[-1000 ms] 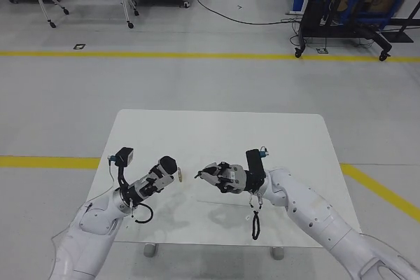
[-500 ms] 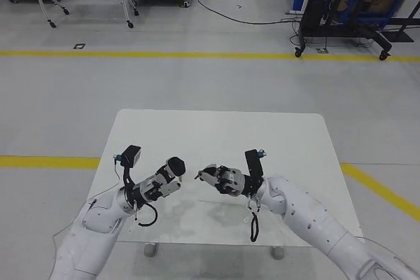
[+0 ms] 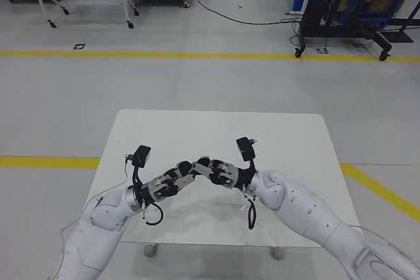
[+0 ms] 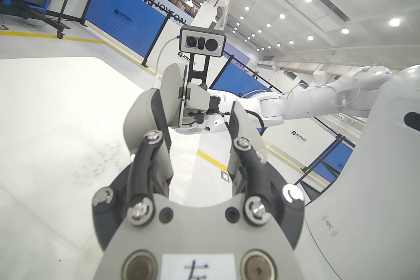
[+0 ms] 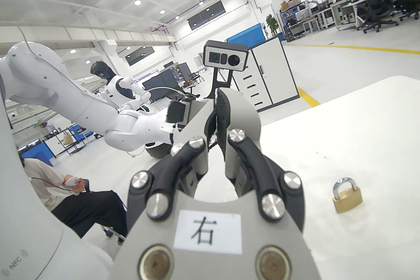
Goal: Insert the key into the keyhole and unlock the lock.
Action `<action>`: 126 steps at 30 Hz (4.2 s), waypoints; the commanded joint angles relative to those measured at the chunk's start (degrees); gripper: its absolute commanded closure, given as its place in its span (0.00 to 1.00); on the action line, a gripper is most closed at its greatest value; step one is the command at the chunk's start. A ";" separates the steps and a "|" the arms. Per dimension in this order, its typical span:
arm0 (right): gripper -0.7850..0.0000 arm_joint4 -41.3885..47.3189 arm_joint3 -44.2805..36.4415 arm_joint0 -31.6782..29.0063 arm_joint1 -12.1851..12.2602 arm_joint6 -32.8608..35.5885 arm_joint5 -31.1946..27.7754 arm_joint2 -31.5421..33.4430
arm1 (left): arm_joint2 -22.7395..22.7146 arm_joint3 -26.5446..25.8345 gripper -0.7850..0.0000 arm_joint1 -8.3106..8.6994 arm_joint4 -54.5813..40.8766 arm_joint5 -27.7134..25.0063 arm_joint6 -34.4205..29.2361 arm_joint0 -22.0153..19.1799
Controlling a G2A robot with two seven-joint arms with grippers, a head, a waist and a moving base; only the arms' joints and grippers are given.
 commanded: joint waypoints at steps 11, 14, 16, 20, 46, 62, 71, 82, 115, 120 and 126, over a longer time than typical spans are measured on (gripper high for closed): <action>1.00 3.77 -0.09 -0.30 0.16 4.80 0.01 0.72 | -0.07 0.88 0.82 -0.05 3.89 -0.01 5.49 0.08; 1.00 4.82 -0.23 -0.35 0.19 6.09 0.01 0.88 | 0.31 1.15 0.94 -0.02 4.88 -0.01 6.13 -0.06; 1.00 5.36 -0.32 -0.42 0.20 6.71 0.01 1.05 | 0.59 1.33 1.00 0.00 5.69 -0.01 6.55 -0.21; 1.00 5.77 -0.41 -0.66 0.21 7.87 0.01 1.40 | 0.99 1.69 1.00 0.05 6.93 -0.01 7.74 -0.42; 0.00 2.42 0.02 -1.82 0.79 15.54 2.42 3.72 | 1.36 4.58 1.00 1.29 1.98 0.64 9.08 -0.65; 0.52 7.92 -7.26 -5.83 5.15 37.27 4.42 8.96 | 2.59 2.09 1.00 4.42 2.56 1.58 -10.84 -1.42; 0.80 9.82 -8.56 -5.89 5.19 40.68 5.82 8.86 | 4.72 2.48 1.00 4.66 4.37 1.91 -10.40 -2.39; 1.00 10.58 -8.52 -5.83 5.09 42.59 5.29 8.91 | 5.87 2.77 1.00 5.02 5.86 1.71 -8.34 -2.96; 1.00 1.18 -14.54 -16.32 7.75 28.15 5.53 22.30 | 8.93 3.29 0.00 1.84 61.01 34.79 23.57 -3.06; 1.00 1.18 -14.54 -16.32 7.75 28.15 5.53 22.30 | 9.70 4.47 0.47 1.52 60.76 35.17 20.99 -4.37; 1.00 1.18 -14.54 -16.32 7.75 28.15 5.53 22.30 | 9.70 5.47 0.45 1.17 60.53 37.61 21.01 -4.90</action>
